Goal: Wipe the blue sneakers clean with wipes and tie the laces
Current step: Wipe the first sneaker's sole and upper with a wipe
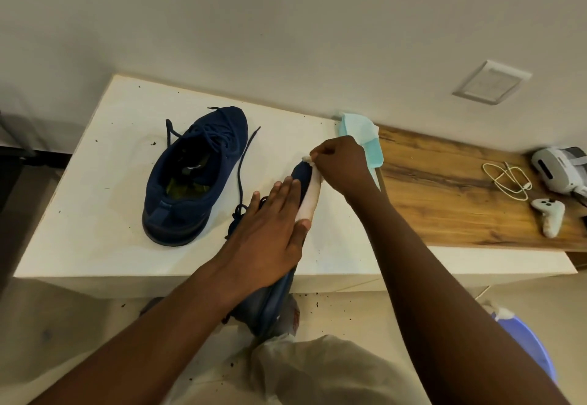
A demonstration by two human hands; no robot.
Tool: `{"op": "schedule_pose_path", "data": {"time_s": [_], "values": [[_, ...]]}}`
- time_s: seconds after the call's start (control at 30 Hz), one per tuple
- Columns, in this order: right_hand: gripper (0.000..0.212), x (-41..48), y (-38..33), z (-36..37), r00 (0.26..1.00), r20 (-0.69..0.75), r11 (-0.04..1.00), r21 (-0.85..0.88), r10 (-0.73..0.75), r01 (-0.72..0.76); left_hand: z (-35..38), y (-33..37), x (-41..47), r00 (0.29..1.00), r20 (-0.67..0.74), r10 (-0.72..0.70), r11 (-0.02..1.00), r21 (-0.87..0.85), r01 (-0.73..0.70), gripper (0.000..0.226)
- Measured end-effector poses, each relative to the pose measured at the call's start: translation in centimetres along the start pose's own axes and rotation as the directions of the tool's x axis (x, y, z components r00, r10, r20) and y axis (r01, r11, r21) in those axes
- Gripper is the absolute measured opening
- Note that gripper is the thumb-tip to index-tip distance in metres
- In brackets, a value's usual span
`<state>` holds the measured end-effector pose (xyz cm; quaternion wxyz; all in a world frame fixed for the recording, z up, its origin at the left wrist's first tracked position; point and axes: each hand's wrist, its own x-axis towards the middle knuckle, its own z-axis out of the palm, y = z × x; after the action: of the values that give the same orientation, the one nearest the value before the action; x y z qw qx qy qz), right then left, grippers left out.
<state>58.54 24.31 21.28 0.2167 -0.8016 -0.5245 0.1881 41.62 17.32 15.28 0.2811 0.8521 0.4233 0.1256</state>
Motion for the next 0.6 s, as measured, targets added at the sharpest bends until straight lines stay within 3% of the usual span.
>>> {"op": "schedule_pose_path", "data": {"time_s": [0.27, 0.47, 0.6], "values": [[0.018, -10.5, 2.3, 0.6, 0.977, -0.188, 0.990, 0.075, -0.103, 0.119, 0.3, 0.0, -0.4, 1.000, 0.025, -0.014, 0.999, 0.047, 0.013, 0.066], [0.020, -2.4, 0.7, 0.6, 0.990, -0.135, 0.997, 0.072, -0.026, 0.036, 0.1, 0.0, -0.7, 0.999, 0.015, -0.050, 0.999, -0.012, 0.051, 0.076], [0.019, -1.3, 0.1, 0.6, 0.999, -0.051, 1.000, 0.024, 0.002, -0.001, -0.2, 0.0, -0.6, 0.998, 0.003, -0.068, 0.997, -0.038, 0.068, 0.067]]}}
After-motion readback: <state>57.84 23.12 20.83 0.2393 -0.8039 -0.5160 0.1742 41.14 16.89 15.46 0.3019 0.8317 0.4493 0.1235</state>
